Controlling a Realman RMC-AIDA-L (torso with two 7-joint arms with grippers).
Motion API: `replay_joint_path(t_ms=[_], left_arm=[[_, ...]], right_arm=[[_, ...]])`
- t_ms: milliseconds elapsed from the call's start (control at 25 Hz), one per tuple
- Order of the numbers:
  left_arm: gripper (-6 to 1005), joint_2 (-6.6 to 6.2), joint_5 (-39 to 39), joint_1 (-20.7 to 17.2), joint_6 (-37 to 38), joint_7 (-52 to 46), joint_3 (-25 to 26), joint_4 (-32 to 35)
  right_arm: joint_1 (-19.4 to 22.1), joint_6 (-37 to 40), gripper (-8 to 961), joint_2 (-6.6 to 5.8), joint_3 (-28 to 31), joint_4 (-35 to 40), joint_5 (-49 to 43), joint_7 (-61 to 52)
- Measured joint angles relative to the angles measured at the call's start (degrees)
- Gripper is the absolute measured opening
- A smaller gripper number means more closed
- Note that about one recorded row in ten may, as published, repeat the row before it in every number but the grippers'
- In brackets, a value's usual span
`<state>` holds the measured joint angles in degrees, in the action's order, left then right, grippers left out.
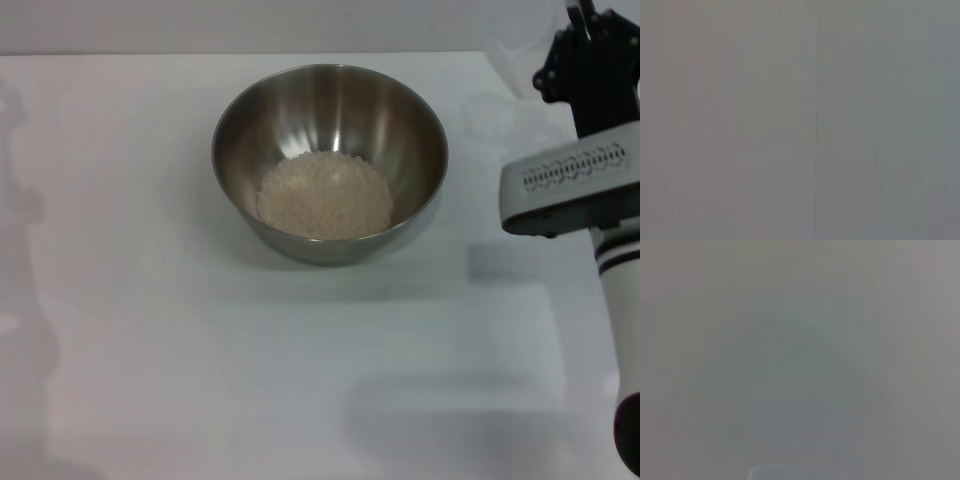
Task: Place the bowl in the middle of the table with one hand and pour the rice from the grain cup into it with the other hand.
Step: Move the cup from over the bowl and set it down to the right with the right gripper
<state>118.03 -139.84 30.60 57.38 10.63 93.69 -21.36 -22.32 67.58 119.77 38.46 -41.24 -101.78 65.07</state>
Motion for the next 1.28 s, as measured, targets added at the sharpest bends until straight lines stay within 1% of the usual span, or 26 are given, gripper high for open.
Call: replay_joint_path(t_ms=[40,200,280,400,560,600,720,800,920,1000,1280], left_arm=[[517,0.00,0.0,0.0,0.0,0.0,0.0,0.0],[517,0.00,0.0,0.0,0.0,0.0,-0.2,-0.1],[517,0.00,0.0,0.0,0.0,0.0,-0.2,-0.1],[517,0.00,0.0,0.0,0.0,0.0,-0.2,-0.1],[517,0.00,0.0,0.0,0.0,0.0,-0.2,-0.1],[517,0.00,0.0,0.0,0.0,0.0,-0.2,-0.1],[517,0.04,0.0,-0.2,-0.2,0.0,-0.8,0.0],[517,0.05,0.0,-0.3,-0.3,0.0,-1.7,0.3],[517,0.07,0.0,-0.4,-0.5,0.0,-3.2,0.5],[517,0.07,0.0,-0.4,-0.5,0.1,-3.4,0.5],[517,0.09,0.0,-0.5,-0.5,0.3,-3.4,0.5]], right_arm=[[0.0,0.0,12,0.00,0.0,0.0,0.0,0.0],[2.4,0.1,12,0.03,0.5,-1.3,1.1,-6.1],[2.6,0.1,12,0.03,0.6,-1.5,2.1,-7.1],[2.3,0.1,12,0.01,0.4,-1.1,6.8,-10.0],[2.3,0.1,12,-0.02,0.3,-0.2,8.2,-14.4],[2.5,0.1,12,-0.12,0.5,0.5,8.2,-17.5],[2.5,0.1,12,-0.20,0.5,1.6,8.2,-20.1],[2.3,-0.4,12,-0.21,0.2,3.9,8.2,-24.0],[2.3,-0.8,13,-0.18,0.1,5.3,8.2,-26.3],[2.2,-1.9,13,-0.10,0.1,7.4,8.3,-28.8],[2.5,-4.7,13,-0.06,0.1,10.5,8.3,-31.6]])
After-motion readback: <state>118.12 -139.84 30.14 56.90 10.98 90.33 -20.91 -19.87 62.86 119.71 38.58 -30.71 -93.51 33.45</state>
